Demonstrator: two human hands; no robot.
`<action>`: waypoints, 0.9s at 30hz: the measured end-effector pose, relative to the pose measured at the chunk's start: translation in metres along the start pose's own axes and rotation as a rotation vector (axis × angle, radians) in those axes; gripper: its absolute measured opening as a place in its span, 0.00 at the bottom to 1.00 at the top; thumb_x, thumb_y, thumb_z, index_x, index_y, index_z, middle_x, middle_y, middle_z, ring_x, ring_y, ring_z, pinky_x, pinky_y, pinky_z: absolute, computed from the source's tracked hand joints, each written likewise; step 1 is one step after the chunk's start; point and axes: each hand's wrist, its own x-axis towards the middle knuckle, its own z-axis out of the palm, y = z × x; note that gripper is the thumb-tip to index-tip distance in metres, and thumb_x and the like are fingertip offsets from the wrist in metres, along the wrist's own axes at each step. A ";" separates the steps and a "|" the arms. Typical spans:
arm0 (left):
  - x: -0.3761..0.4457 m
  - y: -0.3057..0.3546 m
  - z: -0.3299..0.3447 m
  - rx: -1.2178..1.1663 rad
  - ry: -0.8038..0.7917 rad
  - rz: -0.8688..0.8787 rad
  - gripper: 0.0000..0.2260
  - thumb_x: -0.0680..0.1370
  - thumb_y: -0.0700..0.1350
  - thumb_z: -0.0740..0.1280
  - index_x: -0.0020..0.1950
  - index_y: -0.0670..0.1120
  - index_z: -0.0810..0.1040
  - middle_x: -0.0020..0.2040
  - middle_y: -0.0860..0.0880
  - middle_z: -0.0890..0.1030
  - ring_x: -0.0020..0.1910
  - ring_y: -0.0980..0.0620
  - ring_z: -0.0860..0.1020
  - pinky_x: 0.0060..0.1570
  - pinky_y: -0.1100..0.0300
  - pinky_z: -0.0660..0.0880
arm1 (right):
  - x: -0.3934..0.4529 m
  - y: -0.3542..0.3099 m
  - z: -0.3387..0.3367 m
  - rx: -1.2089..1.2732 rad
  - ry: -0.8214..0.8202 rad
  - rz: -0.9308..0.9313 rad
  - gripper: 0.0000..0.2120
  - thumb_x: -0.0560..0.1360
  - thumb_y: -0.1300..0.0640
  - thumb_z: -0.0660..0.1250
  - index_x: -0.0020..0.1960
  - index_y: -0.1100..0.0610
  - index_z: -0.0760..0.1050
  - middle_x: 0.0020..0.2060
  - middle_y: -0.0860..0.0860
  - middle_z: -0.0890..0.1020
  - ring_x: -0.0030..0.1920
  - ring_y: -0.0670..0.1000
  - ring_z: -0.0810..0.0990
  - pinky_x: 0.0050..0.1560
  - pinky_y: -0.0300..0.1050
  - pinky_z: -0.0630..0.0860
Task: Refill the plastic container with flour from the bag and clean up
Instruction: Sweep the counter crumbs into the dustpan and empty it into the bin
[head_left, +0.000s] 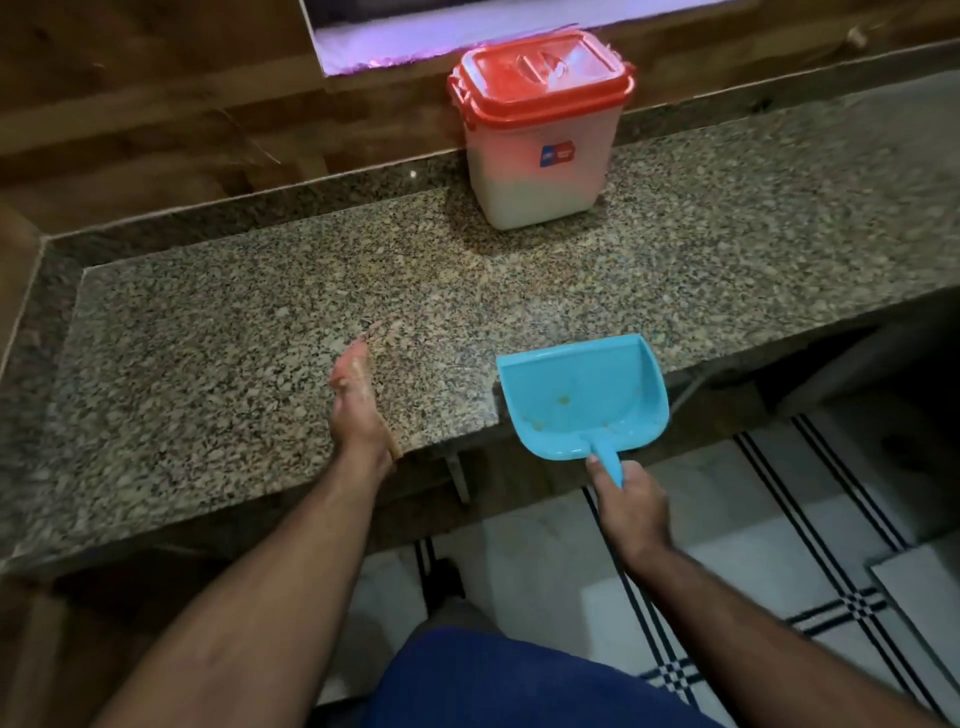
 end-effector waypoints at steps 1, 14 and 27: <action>-0.001 -0.002 -0.005 0.005 -0.047 0.011 0.23 0.89 0.60 0.56 0.76 0.52 0.80 0.74 0.57 0.81 0.75 0.58 0.77 0.81 0.52 0.66 | -0.007 0.006 -0.004 0.020 0.009 0.021 0.24 0.84 0.38 0.63 0.42 0.58 0.76 0.36 0.52 0.80 0.36 0.50 0.77 0.35 0.46 0.69; -0.026 0.006 0.003 0.077 0.049 -0.147 0.30 0.82 0.71 0.60 0.70 0.50 0.82 0.66 0.48 0.83 0.65 0.46 0.80 0.69 0.48 0.77 | -0.055 0.070 0.003 -0.066 -0.132 0.173 0.25 0.84 0.34 0.57 0.49 0.53 0.77 0.41 0.52 0.79 0.44 0.56 0.77 0.47 0.49 0.74; 0.025 -0.011 -0.037 0.864 0.167 0.024 0.17 0.89 0.55 0.57 0.73 0.48 0.74 0.65 0.42 0.81 0.58 0.42 0.82 0.61 0.41 0.82 | -0.028 0.068 0.018 -0.217 -0.155 0.139 0.28 0.84 0.32 0.54 0.39 0.53 0.74 0.36 0.50 0.80 0.37 0.50 0.75 0.41 0.49 0.71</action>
